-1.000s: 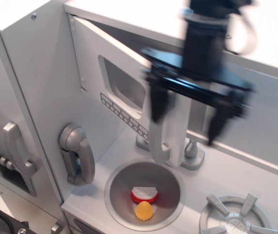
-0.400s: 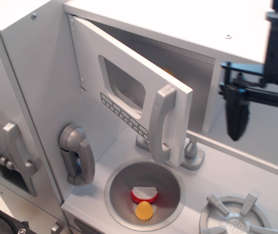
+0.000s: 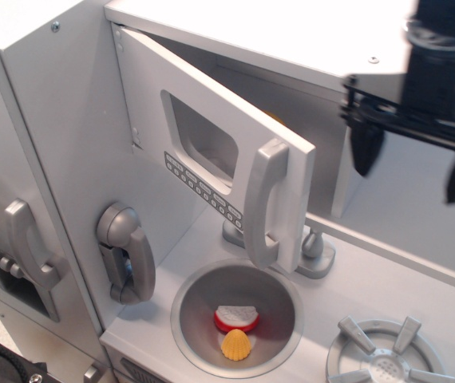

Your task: Open microwave

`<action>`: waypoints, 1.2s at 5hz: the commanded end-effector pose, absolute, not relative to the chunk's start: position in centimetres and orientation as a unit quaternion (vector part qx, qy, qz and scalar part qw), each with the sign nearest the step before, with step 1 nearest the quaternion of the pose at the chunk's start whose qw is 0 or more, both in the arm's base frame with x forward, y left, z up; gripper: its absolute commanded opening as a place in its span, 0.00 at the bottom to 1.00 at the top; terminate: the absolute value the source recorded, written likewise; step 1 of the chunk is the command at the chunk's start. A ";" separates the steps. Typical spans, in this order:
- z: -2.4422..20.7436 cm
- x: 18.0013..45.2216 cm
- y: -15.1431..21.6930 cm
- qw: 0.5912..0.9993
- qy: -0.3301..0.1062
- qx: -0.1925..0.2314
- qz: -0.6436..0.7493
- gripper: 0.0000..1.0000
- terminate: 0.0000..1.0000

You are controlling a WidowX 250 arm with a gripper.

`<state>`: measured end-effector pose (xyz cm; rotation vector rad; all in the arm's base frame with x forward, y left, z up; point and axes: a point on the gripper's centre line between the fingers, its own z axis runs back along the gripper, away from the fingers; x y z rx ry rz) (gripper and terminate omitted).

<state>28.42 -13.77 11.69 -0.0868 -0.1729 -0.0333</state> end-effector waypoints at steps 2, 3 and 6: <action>13.9 28.9 -6.4 0.992 -0.112 -0.063 0.006 1.00 0.00; 13.8 26.7 -4.4 0.994 -0.093 -0.062 -0.001 1.00 0.00; 13.2 20.1 4.1 0.996 -0.068 -0.035 -0.040 1.00 0.00</action>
